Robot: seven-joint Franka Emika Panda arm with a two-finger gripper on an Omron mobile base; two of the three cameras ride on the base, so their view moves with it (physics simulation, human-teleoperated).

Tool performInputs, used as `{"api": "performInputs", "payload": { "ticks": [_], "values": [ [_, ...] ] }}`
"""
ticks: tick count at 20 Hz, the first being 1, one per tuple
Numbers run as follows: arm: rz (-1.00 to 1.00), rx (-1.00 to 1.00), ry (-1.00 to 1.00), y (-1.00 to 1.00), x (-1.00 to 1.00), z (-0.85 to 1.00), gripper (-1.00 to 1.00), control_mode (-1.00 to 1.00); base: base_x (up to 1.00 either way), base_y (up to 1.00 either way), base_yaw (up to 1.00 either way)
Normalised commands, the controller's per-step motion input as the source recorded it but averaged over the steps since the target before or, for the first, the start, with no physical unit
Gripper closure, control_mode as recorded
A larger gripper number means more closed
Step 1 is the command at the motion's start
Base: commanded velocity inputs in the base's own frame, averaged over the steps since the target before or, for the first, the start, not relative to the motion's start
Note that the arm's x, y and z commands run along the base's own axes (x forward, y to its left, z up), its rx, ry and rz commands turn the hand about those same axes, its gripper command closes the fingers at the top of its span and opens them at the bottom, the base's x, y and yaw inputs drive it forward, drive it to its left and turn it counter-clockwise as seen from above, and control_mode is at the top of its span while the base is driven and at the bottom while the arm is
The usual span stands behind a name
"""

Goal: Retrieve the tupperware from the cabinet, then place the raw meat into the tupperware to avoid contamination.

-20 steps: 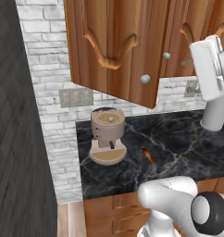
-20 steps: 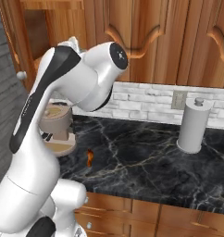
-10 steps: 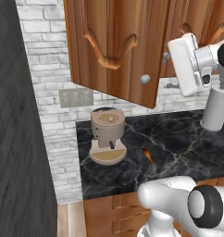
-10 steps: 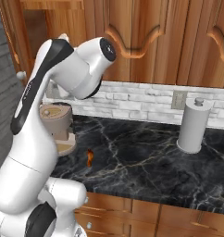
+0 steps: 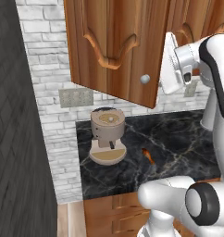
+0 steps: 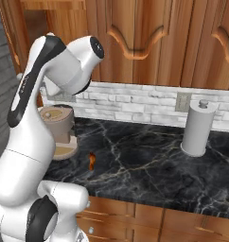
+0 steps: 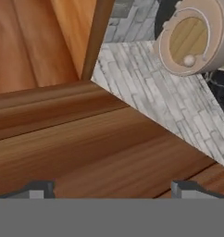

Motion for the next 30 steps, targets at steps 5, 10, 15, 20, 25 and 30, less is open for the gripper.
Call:
{"api": "performInputs", "payload": {
  "ticks": [5, 10, 15, 20, 25, 30],
  "values": [
    [0.18, 0.11, 0.06, 0.58, -0.21, 0.0, -1.0, -1.0, 0.0, 0.0, 0.0],
    [0.13, 0.0, 0.06, 0.88, -0.34, 0.0, -1.0, -1.0, 0.0, 0.0, 0.0],
    [-0.04, 0.0, 0.02, 0.84, -0.08, -0.07, -1.0, -1.0, 0.0, 0.0, 0.0],
    [-0.13, 0.0, 0.0, 0.41, 0.02, -0.03, -1.0, -1.0, 0.0, 0.0, 0.0],
    [-0.14, 0.0, -0.01, 0.22, 0.01, -0.12, -1.0, -1.0, 0.0, 0.0, 0.0],
    [-0.13, 0.0, -0.05, 0.38, 0.04, -0.25, -1.0, -1.0, 0.0, 0.0, 0.0]
  ]
}}
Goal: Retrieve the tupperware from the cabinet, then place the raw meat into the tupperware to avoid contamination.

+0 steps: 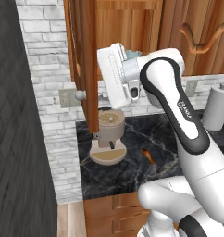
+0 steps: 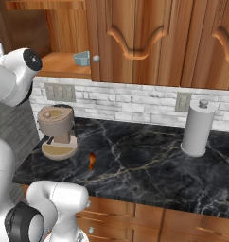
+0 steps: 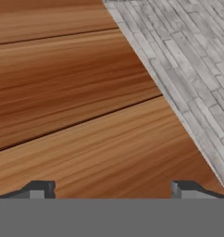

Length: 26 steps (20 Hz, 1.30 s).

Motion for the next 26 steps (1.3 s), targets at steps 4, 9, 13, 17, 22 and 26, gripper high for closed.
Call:
{"api": "performInputs", "payload": {
  "ticks": [4, 9, 13, 17, 22, 26],
  "values": [
    [-0.08, 0.0, 0.0, 0.16, 0.13, -0.09, -1.0, -1.0, 0.0, 0.0, 0.0],
    [0.02, 0.0, 0.0, -0.55, 0.02, 0.0, -1.0, -1.0, 0.0, 0.0, 0.0],
    [0.0, -0.01, 0.0, -0.96, 0.0, 0.02, -1.0, -1.0, 0.0, 0.0, 0.0],
    [0.07, -0.18, -0.1, -1.0, 0.0, 0.0, -1.0, -1.0, 0.0, 0.0, 0.0],
    [0.24, -0.56, -0.07, -0.61, -0.14, -0.04, -1.0, -1.0, 0.0, 0.0, 0.0],
    [0.36, -0.77, 0.0, -0.43, -0.29, -0.01, -1.0, -1.0, 0.0, 0.0, 0.0]
  ]
}}
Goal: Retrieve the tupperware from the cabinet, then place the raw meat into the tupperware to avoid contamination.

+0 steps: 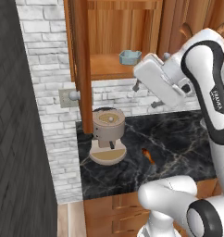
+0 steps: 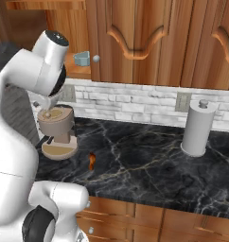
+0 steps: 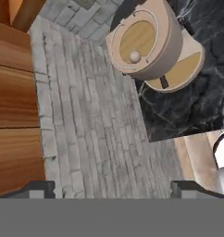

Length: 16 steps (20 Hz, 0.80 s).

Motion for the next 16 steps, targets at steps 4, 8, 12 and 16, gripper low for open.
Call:
{"api": "performInputs", "payload": {
  "ticks": [4, 8, 12, 16],
  "values": [
    [0.42, -0.76, -0.04, -0.89, -0.11, -0.08, -1.0, -1.0, 0.0, 0.0, 0.0],
    [0.44, -0.67, -0.22, -0.97, -0.14, -0.13, -1.0, -1.0, 0.0, 0.0, 0.0],
    [0.41, -0.42, -0.35, -0.69, 0.0, 0.03, -1.0, -1.0, 0.0, 0.0, 0.0],
    [0.3, -0.12, -0.29, -0.03, 0.0, 0.25, -1.0, -1.0, 0.0, 0.0, 0.0]
  ]
}}
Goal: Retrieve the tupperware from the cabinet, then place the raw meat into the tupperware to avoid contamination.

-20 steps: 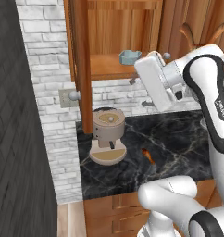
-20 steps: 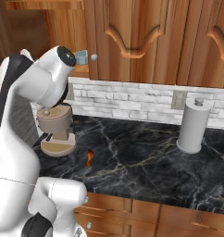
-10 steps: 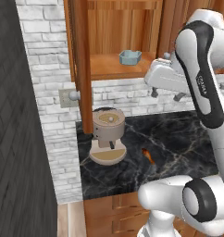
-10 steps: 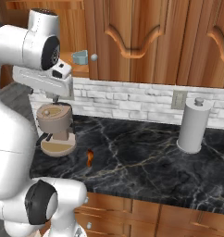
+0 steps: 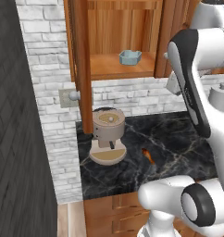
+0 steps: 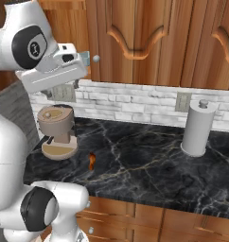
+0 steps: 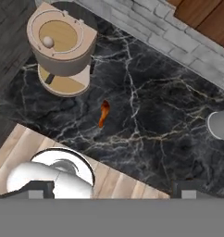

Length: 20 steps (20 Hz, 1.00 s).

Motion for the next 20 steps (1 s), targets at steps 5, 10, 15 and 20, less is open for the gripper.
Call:
{"api": "performInputs", "payload": {
  "ticks": [5, 10, 15, 20],
  "values": [
    [0.04, 0.0, -0.29, -0.01, 0.03, 0.07, -1.0, -1.0, 0.0, 0.0, 0.0],
    [-0.04, -0.02, -0.22, -0.02, 0.13, 0.02, -1.0, -1.0, 0.0, 0.0, 0.0],
    [-0.19, 0.03, -0.14, 0.0, 0.26, 0.03, -1.0, -1.0, 0.0, 0.0, 0.0],
    [-0.07, 0.18, -0.05, -0.01, 0.35, 0.24, -1.0, -1.0, 0.0, 0.0, 0.0]
  ]
}}
